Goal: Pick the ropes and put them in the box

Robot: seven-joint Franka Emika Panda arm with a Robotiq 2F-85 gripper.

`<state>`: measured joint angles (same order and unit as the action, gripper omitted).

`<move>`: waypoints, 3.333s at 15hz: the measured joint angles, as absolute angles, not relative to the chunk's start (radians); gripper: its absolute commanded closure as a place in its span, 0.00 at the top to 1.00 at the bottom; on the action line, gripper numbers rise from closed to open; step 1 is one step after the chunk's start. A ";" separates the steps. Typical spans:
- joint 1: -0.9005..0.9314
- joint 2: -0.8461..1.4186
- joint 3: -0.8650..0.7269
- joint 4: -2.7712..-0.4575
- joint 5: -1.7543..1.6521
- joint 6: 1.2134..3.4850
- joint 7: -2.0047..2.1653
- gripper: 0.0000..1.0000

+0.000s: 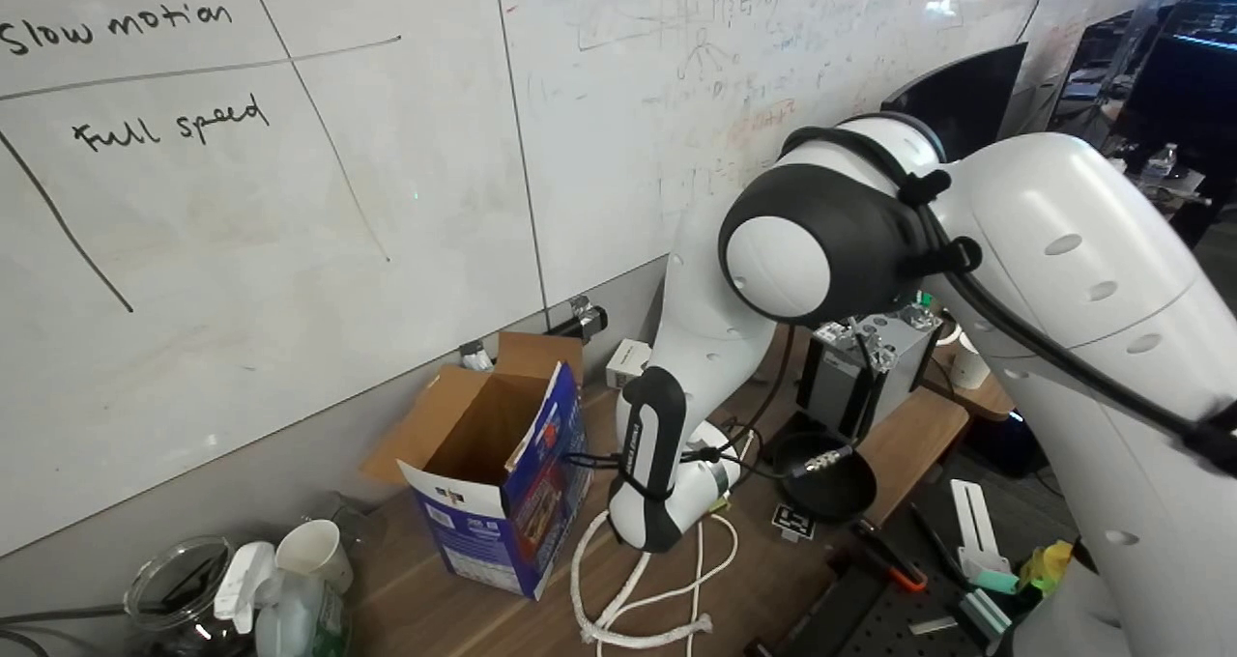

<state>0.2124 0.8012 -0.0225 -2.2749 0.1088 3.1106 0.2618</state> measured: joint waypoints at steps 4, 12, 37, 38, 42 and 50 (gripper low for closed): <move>0.226 0.799 -0.039 -2.266 0.109 3.072 0.262 0.18; 0.300 0.642 -0.135 -2.260 0.034 2.742 0.261 0.16; 0.208 0.226 0.097 -1.467 -0.130 1.714 0.305 0.14; 0.218 0.251 0.102 -1.428 -0.135 1.714 0.313 0.14; 0.250 0.347 0.106 -1.304 -0.139 1.718 0.324 0.14; 0.197 0.484 0.106 -1.306 0.022 1.799 0.230 0.14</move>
<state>0.1975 0.4838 0.1058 -1.3064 0.0218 1.7992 0.2297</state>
